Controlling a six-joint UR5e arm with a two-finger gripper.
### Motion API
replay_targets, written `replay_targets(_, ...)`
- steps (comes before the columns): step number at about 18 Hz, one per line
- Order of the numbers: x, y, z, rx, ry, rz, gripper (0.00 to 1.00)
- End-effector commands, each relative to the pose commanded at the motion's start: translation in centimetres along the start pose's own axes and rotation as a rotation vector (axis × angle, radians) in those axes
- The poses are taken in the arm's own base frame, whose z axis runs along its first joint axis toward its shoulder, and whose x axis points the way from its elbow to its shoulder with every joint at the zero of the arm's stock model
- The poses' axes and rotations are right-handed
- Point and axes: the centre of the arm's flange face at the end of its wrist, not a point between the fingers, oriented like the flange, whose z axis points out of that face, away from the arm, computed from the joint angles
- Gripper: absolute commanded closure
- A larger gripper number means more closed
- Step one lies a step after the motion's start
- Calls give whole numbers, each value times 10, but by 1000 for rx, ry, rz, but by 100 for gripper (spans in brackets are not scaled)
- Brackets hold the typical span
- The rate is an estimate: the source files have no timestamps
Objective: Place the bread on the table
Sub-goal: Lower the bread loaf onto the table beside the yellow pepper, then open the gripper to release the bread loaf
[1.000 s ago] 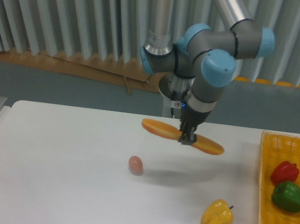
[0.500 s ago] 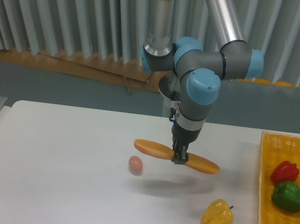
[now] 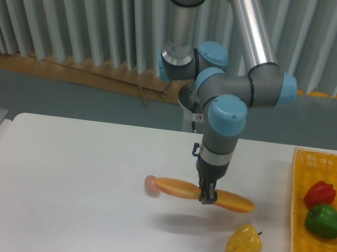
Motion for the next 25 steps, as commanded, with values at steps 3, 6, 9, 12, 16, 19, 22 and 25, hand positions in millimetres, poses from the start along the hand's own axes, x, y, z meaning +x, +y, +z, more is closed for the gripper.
replay_targets(3, 0, -4, 3, -2, 2, -3, 70)
replay_targets(6, 0, -11, 5, -18, 0, -5, 69)
replay_targets(9, 2, -14, 5, -62, 2, 8, 55)
replay_targets(12, 1, -14, 5, -63, -13, 11, 0)
replay_targets(16, 3, -14, 0, -66, -19, 14, 0)
replay_targets(19, 6, -15, -7, -68, -30, 12, 0)
replay_targets(22, 7, -16, -7, -70, -28, 12, 0)
replay_targets(25, 9, -16, -15, -71, -42, 3, 0)
